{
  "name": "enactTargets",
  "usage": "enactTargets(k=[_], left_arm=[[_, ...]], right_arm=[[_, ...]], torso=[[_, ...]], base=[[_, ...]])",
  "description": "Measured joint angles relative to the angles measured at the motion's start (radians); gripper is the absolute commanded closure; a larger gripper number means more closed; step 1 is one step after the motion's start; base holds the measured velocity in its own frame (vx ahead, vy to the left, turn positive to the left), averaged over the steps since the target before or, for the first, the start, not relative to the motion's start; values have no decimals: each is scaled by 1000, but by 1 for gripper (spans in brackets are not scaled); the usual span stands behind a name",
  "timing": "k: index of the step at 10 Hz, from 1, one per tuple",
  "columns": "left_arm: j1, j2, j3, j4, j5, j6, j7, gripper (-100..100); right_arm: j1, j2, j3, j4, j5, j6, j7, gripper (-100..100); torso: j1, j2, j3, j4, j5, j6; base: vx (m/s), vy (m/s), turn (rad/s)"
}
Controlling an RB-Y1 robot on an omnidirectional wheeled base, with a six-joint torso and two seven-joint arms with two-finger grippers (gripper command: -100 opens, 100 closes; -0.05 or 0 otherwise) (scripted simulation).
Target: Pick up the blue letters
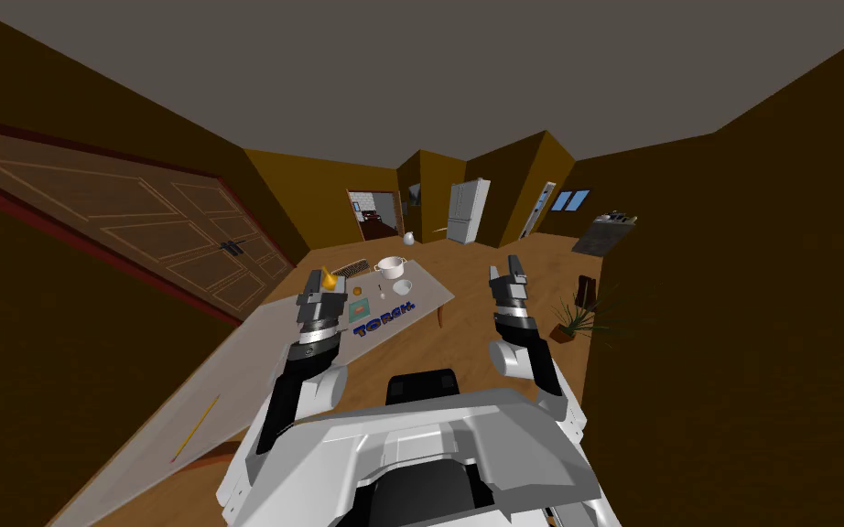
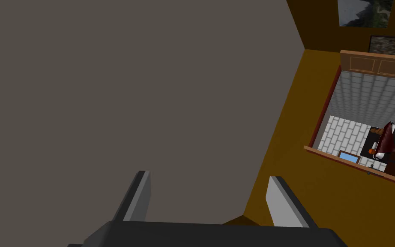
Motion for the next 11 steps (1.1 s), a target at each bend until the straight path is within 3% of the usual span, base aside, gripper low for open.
enactTargets(k=[4,7,11], left_arm=[[-59,84,40,77,39,68,23,-100],[-120,143,78,153,80,151,47,-100],[-170,190,115,219,121,238,73,-100]], right_arm=[[0,0,0,0,0,0,0,0],[0,0,0,0,0,0,0,0],[0,0,0,0,0,0,0,0]], torso=[[-5,0,0,0,-1,0],[-6,0,0,0,-1,0],[-4,0,0,0,-1,0]], base=[[-7,-75,-55],[-11,-83,-57],[1,-67,-56]])
